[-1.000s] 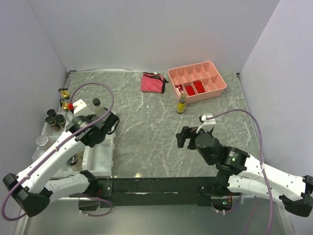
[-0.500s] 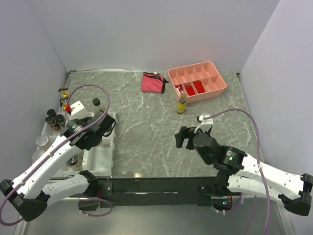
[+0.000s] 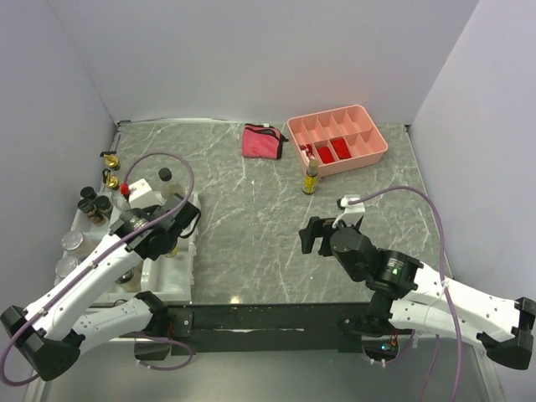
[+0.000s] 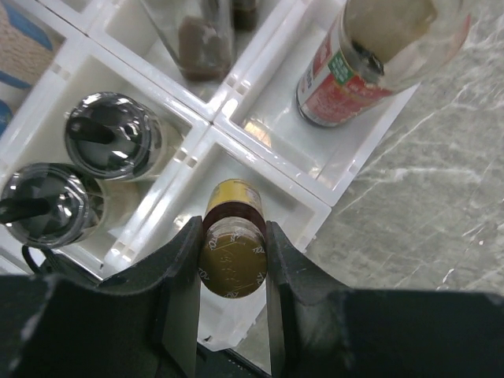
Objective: Organize the condiment bottles
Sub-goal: Place the bottle in the storage box.
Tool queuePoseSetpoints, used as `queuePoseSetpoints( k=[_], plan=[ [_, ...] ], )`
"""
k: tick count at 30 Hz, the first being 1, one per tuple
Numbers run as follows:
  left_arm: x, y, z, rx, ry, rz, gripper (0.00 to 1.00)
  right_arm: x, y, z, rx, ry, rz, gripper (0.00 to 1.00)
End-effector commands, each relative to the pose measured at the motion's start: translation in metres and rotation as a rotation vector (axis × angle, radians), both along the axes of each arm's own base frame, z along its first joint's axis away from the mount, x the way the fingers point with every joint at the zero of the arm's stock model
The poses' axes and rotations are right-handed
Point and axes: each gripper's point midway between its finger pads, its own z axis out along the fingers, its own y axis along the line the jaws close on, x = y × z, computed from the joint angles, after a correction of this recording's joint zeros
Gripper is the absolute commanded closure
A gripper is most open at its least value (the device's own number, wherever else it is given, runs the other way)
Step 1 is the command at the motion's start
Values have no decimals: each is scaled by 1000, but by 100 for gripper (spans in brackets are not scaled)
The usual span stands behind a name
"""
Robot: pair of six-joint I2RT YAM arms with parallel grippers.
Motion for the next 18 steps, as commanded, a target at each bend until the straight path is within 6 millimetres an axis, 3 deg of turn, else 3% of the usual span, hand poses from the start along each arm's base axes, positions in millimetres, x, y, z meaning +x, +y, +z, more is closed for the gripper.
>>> queuePoseSetpoints(
  k=[1, 5, 8, 13, 18],
  plan=[
    [20, -14, 0, -47, -78, -17, 99, 3, 0, 12, 55, -31, -19, 0],
    [35, -25, -3, -93, -163, -37, 96, 2, -1, 11, 54, -32, -17, 0],
    [34, -25, -11, -103, -175, -43, 92, 2, -5, 10, 46, -32, -27, 0],
    [28, -6, -25, -30, -148, 44, 88, 1, -9, 13, 49, -39, -31, 0],
    [30, -7, -35, 3, -108, 42, 68, 0, -6, 16, 74, -46, -15, 0]
  ],
)
